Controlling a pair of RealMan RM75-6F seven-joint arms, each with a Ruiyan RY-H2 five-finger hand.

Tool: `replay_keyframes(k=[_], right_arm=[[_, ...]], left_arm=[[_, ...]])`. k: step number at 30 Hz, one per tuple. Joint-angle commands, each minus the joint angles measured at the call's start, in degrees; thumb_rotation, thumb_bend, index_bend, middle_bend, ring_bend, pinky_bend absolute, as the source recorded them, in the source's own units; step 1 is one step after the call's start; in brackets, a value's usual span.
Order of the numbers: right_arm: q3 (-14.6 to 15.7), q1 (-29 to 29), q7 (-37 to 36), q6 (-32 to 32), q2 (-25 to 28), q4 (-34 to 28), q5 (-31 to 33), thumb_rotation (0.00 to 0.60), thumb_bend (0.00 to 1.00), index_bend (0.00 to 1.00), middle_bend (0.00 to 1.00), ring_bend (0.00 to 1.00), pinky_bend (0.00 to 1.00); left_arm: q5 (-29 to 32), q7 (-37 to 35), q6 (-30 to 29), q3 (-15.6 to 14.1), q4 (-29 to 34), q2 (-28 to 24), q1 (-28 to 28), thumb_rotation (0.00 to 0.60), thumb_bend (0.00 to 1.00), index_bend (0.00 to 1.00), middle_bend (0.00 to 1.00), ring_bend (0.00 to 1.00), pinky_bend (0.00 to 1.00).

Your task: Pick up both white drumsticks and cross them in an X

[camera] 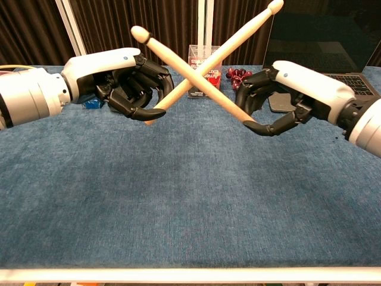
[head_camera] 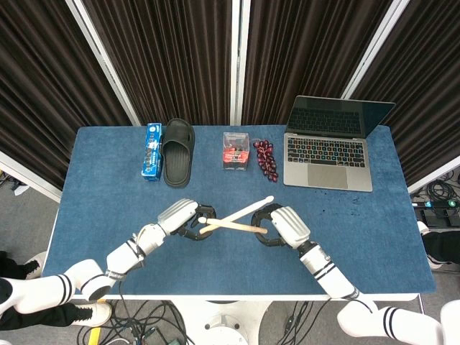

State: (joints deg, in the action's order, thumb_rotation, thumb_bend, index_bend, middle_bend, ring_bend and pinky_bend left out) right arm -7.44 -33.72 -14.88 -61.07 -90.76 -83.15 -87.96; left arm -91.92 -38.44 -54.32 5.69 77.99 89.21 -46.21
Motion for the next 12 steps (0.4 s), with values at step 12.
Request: replay_keyframes(k=[12], right_arm=[[0.42, -0.1, -0.13, -1.44, 0.08, -0.5, 0.71, 0.6, 0.69, 0.76, 0.66, 0.4, 0.32]], left_arm=[[0.58, -1.07, -0.74, -1.28, 0.36, -0.53, -0.61, 0.6, 0.48, 0.66, 0.69, 0.74, 0.93]])
